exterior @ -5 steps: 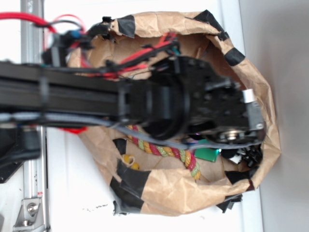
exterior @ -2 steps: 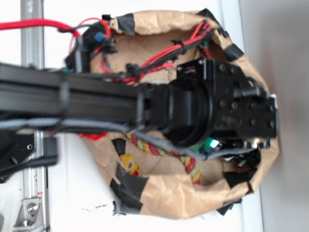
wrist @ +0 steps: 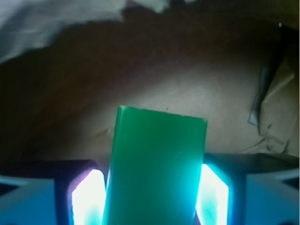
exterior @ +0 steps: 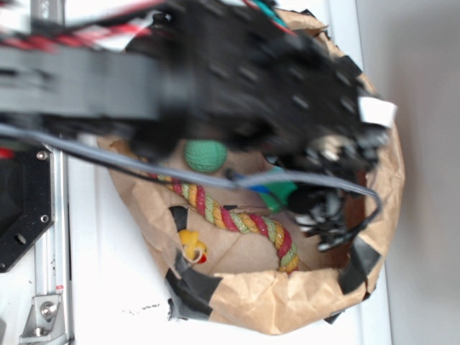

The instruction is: Grab the green block.

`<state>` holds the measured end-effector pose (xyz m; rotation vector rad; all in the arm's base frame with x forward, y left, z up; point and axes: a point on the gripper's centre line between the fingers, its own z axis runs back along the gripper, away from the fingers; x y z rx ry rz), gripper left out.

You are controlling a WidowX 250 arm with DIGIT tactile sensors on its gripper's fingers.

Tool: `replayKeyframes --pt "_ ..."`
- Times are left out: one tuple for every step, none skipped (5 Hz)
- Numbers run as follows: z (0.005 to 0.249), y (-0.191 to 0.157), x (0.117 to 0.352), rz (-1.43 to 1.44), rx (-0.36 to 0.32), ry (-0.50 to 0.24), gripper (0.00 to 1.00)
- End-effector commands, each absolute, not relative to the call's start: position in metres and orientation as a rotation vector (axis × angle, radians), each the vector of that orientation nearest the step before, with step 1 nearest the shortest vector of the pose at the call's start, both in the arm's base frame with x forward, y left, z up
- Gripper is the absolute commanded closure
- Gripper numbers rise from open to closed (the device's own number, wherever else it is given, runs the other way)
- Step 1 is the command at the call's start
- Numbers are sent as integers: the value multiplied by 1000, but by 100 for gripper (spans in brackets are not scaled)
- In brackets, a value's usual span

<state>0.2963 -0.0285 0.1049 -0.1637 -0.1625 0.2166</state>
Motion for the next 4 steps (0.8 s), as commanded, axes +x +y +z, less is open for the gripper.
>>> replayKeyframes --pt "153 -10 282 86 -278 -248 100" --pt "155 -9 279 100 -245 -223 100" --pt "152 -4 279 160 -179 -203 100" --pt "148 -2 283 182 -155 -191 100"
